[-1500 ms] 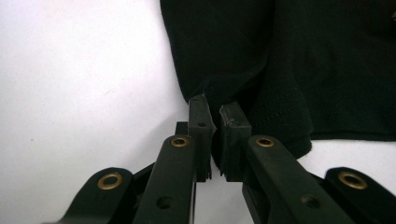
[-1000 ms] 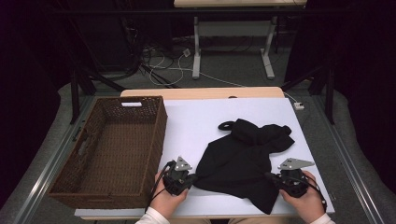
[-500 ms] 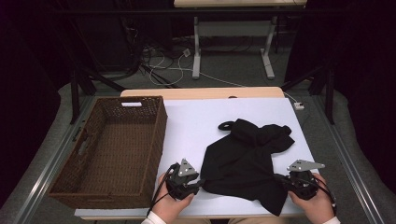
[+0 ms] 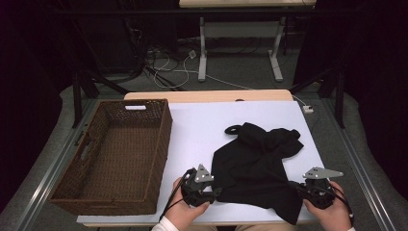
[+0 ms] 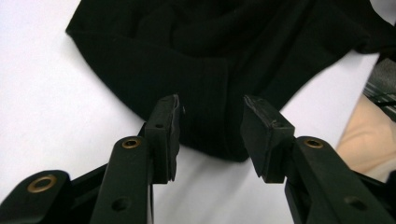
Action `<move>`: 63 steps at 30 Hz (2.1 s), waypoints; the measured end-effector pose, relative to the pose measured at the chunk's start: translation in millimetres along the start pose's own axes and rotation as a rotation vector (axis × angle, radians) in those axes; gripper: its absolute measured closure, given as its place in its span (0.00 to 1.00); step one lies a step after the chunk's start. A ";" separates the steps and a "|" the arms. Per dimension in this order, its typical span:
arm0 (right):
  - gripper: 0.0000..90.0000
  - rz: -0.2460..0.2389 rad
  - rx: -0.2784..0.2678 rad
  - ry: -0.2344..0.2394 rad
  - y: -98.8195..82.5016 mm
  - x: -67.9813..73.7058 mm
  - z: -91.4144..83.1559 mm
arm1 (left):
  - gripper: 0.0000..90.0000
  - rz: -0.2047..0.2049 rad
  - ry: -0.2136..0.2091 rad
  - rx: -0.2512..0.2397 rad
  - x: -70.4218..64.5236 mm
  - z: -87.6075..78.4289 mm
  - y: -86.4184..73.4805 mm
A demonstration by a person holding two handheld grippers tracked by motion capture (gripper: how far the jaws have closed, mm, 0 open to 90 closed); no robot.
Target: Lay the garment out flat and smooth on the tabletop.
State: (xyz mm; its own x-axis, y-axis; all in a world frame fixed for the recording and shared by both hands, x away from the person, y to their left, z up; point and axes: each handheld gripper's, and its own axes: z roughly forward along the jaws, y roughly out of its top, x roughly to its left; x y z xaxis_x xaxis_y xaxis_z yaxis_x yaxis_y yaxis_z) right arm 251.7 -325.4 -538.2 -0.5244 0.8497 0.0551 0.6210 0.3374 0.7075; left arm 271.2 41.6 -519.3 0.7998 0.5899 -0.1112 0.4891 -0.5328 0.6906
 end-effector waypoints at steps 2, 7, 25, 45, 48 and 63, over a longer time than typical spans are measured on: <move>1.00 -0.015 0.001 0.005 0.4 2.2 2.4 | 0.63 0.003 -0.005 0.005 0.6 8.7 4.0; 1.00 -0.019 0.006 0.006 1.1 7.3 6.5 | 0.62 0.029 -0.004 0.024 -2.1 36.1 14.1; 1.00 -0.011 0.008 0.008 -0.9 3.9 4.0 | 0.95 0.055 0.065 0.035 2.7 45.6 16.5; 1.00 0.020 0.018 -0.014 -9.5 -7.5 -13.8 | 0.96 -0.056 0.092 0.051 2.6 -38.9 -55.3; 1.00 0.027 0.029 -0.016 -16.8 -6.8 -20.4 | 0.96 -0.088 0.058 0.059 -2.8 -41.8 -68.0; 0.75 0.067 -0.061 0.011 -14.4 4.8 -34.5 | 0.59 -0.107 0.088 0.001 13.7 -41.7 -48.0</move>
State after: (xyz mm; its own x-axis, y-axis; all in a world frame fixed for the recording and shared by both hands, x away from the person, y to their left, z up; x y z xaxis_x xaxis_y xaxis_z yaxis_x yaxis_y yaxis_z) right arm 220.1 -340.2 -523.8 -0.4889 0.8652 0.1114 0.6187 0.2539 0.7435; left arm 244.2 100.6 -524.2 0.7096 0.6942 -0.1212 0.5701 -0.4644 0.6777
